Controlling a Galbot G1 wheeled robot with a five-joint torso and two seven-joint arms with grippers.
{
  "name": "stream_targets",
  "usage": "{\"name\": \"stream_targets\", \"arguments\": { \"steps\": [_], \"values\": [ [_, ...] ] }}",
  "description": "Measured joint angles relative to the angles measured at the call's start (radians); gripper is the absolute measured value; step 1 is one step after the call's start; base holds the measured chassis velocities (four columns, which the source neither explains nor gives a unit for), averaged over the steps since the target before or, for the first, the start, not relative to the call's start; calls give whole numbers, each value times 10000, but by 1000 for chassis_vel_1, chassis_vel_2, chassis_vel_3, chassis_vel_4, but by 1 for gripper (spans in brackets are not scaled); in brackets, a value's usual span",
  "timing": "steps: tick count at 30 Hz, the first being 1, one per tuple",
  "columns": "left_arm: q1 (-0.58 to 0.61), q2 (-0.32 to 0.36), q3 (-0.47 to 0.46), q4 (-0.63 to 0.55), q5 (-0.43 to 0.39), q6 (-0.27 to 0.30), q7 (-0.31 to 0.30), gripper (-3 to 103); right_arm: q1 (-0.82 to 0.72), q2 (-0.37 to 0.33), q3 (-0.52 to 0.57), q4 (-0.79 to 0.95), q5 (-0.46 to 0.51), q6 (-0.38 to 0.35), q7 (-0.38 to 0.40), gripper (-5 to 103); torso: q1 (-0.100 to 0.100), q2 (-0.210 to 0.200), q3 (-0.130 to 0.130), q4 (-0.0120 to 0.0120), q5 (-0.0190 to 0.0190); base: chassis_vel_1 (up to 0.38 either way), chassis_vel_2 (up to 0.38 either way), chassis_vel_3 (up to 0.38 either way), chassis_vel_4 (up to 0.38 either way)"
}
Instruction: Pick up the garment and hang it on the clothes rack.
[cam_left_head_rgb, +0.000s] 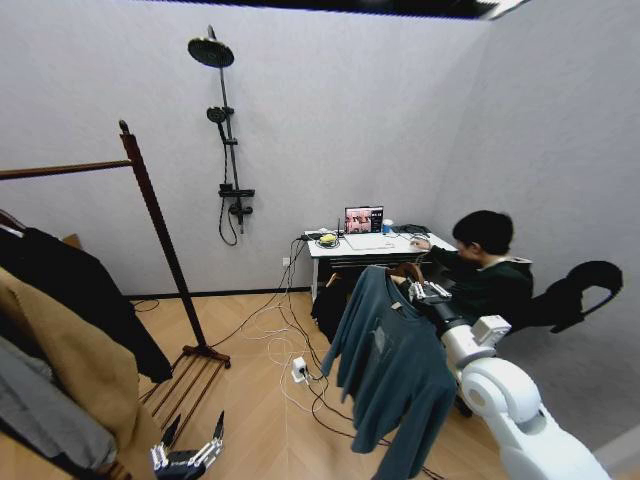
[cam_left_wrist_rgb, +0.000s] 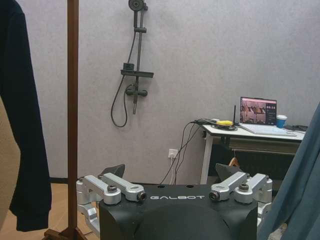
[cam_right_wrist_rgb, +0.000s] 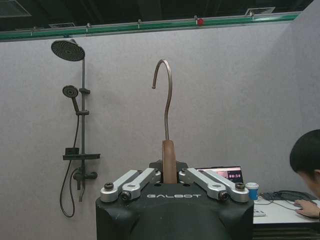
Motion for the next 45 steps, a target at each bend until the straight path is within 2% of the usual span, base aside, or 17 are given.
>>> {"name": "stream_targets", "arguments": {
  "steps": [16,35,39,45],
  "values": [
    [0,0,0,0,0,0,0,100,162,-201,267,-261,164,421,-78,9,1,0,0,1,-2,63,63,60,58],
    [0,0,0,0,0,0,0,100,116,-347,686,-275,327,501,-166,9,1,-1,1,1,0,122,122,120,118],
    [0,0,-2,0,1,0,0,100,81,-443,745,-263,335,484,-436,9,1,0,1,9,-2,99,96,93,118],
    [0,0,0,0,0,0,0,100,299,-649,742,-357,385,428,-577,9,0,0,0,-4,-1,30,19,24,17]
  ]
}}
